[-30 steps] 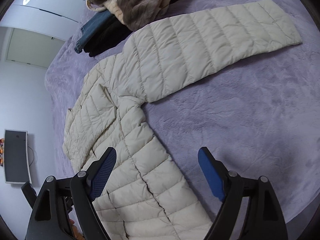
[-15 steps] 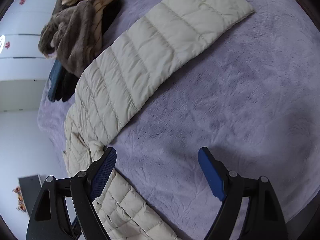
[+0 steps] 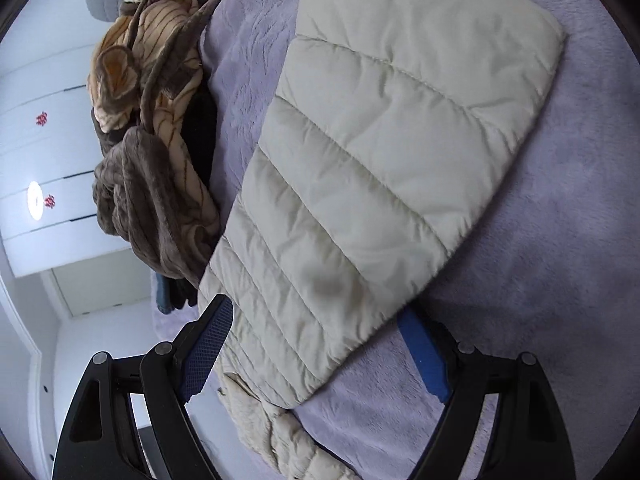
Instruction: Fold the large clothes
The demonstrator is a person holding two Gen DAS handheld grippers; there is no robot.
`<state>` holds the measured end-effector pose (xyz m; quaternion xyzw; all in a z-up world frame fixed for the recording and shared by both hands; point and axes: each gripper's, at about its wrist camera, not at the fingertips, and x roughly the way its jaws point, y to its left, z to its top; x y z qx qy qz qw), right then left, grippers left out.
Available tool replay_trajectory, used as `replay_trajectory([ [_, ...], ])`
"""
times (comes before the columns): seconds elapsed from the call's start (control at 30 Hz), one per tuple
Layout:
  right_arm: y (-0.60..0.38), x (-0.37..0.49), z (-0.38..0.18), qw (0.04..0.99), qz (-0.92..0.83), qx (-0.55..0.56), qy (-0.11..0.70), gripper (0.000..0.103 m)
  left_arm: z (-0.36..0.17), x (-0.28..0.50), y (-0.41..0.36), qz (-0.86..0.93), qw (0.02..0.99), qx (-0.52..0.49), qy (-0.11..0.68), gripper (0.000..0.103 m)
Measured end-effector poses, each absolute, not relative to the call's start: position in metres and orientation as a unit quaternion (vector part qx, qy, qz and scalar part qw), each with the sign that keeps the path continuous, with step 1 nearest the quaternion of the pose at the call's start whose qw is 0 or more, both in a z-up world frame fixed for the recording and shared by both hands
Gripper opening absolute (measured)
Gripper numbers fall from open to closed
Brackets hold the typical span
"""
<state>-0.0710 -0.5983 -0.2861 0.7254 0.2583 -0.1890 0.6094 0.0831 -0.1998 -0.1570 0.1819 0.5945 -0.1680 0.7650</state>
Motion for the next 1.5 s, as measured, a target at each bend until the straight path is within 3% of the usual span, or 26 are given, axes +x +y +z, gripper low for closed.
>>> replay_trajectory([
  [0.1, -0.599, -0.070, -0.289, 0.595, -0.187, 0.747, 0.230, 0.084, -0.159, 0.087, -0.202, -0.167, 0.766, 0.179, 0.595, 0.103],
  [0.2, -0.599, -0.071, -0.294, 0.576, -0.183, 0.771, 0.203, 0.057, -0.159, 0.090, -0.202, -0.167, 0.767, 0.176, 0.594, 0.103],
  [0.27, -0.599, -0.073, -0.296, 0.570, -0.174, 0.780, 0.189, 0.033, -0.159, 0.092, -0.200, -0.167, 0.768, 0.174, 0.594, 0.103],
  [0.37, -0.600, -0.072, -0.292, 0.577, -0.165, 0.781, 0.174, 0.014, -0.159, 0.097, -0.196, -0.165, 0.769, 0.171, 0.593, 0.103],
  [0.67, -0.596, -0.035, -0.218, 0.688, -0.132, 0.688, 0.191, 0.011, -0.155, 0.115, -0.169, -0.151, 0.781, 0.152, 0.587, 0.103],
  [1.03, -0.479, 0.086, -0.096, 0.869, -0.062, 0.380, 0.310, 0.011, -0.154, 0.157, -0.102, -0.108, 0.805, 0.094, 0.576, 0.103],
  [1.23, -0.359, 0.156, -0.113, 0.890, 0.018, 0.218, 0.399, 0.011, -0.161, 0.177, -0.059, -0.079, 0.817, 0.064, 0.567, 0.103],
  [1.5, -0.252, 0.205, -0.198, 0.854, 0.066, 0.087, 0.509, 0.011, -0.177, 0.199, -0.017, -0.060, 0.831, 0.026, 0.552, 0.103],
])
